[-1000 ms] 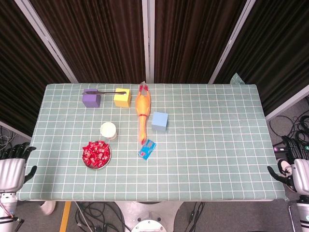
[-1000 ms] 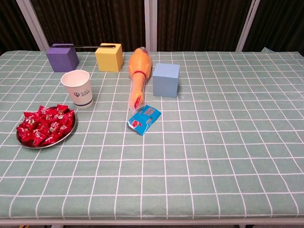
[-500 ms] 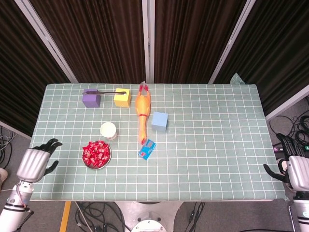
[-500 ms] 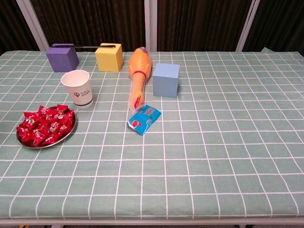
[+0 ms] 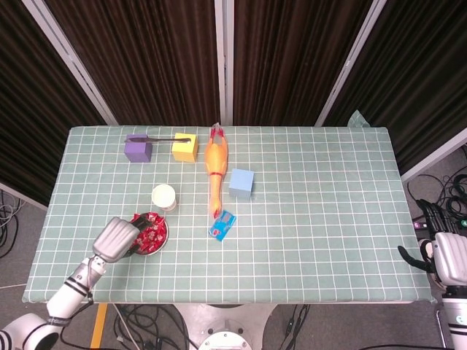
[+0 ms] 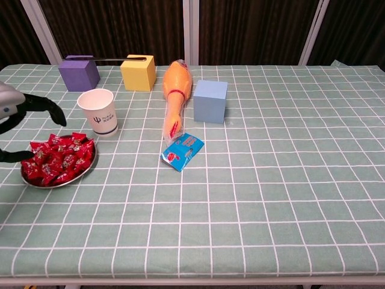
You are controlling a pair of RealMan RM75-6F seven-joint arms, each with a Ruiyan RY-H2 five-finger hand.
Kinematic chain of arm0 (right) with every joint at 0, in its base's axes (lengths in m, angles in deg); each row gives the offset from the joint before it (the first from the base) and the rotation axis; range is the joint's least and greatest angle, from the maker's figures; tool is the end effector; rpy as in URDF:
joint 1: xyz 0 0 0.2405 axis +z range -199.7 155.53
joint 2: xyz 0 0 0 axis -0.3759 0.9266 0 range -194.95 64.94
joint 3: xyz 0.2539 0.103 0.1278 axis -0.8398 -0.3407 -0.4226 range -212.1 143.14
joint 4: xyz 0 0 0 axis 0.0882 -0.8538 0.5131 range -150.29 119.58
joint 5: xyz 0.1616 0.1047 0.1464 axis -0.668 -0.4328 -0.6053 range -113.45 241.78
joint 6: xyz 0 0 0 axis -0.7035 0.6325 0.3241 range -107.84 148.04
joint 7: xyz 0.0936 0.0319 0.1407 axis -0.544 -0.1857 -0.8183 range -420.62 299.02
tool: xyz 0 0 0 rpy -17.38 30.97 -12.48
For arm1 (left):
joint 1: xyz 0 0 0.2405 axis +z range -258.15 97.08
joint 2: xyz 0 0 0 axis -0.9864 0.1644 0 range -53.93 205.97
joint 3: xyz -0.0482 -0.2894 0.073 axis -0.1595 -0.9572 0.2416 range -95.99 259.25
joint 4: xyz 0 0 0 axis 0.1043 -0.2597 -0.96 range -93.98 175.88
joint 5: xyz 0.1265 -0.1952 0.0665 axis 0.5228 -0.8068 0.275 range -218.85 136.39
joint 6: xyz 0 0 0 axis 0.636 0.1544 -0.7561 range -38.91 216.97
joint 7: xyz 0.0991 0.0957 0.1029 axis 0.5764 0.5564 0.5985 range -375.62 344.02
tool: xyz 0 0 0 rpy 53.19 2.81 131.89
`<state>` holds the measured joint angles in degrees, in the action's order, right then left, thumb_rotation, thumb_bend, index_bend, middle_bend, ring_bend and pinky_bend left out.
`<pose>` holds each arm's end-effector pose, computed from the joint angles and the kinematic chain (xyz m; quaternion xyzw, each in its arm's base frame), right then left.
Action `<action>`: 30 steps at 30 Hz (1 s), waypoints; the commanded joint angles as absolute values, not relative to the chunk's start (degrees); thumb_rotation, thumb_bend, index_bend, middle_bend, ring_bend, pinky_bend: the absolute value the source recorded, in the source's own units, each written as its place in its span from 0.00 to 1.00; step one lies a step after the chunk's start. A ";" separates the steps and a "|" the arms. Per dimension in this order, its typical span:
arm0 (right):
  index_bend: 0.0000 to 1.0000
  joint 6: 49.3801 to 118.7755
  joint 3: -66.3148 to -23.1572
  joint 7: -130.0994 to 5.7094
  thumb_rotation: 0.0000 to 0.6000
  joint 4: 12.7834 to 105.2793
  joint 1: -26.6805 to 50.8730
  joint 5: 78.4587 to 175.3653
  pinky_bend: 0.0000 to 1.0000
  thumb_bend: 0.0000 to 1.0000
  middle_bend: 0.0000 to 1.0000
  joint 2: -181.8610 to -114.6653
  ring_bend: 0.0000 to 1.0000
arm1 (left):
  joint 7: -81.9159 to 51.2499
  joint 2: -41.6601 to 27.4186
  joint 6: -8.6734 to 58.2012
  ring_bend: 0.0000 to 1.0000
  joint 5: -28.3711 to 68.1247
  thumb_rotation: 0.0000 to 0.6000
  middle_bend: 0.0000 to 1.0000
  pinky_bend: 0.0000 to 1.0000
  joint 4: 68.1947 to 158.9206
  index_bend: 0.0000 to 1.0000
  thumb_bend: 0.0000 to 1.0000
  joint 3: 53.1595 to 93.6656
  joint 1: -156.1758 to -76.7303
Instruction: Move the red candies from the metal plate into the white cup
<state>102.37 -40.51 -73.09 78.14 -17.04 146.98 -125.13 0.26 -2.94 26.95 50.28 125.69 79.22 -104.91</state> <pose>-0.3707 -0.2295 0.1797 0.5403 -0.4424 0.4360 0.5677 -0.2799 0.3081 -0.0057 -0.7966 -0.2739 -0.3236 0.4309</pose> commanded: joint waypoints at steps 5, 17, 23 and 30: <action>0.03 102.28 -40.52 -73.11 1.00 78.21 -17.08 146.68 0.13 0.16 0.06 -124.97 0.00 | 5.06 -7.27 31.92 0.78 44.42 1.00 0.40 0.91 121.33 0.37 0.29 78.43 -107.60; 0.03 102.24 -40.46 -73.12 1.00 78.43 -17.12 146.58 0.14 0.16 0.06 -124.80 0.00 | 5.01 -8.06 33.80 0.81 39.25 1.00 0.44 0.94 118.28 0.41 0.29 78.88 -108.11; 0.03 102.36 -40.45 -73.01 1.00 78.60 -17.24 146.48 0.14 0.16 0.06 -124.63 0.00 | 4.91 -8.86 34.15 0.82 38.29 1.00 0.45 0.95 116.35 0.44 0.29 79.32 -108.49; 0.03 102.19 -40.39 -72.95 1.00 78.71 -17.19 146.49 0.14 0.16 0.06 -124.62 0.00 | 2.89 -10.13 33.80 0.84 38.03 1.00 0.54 0.98 113.96 0.52 0.32 79.52 -108.77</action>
<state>102.19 -40.38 -72.96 78.71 -17.19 146.49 -124.61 3.71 -9.70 33.96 37.98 114.64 79.52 -108.67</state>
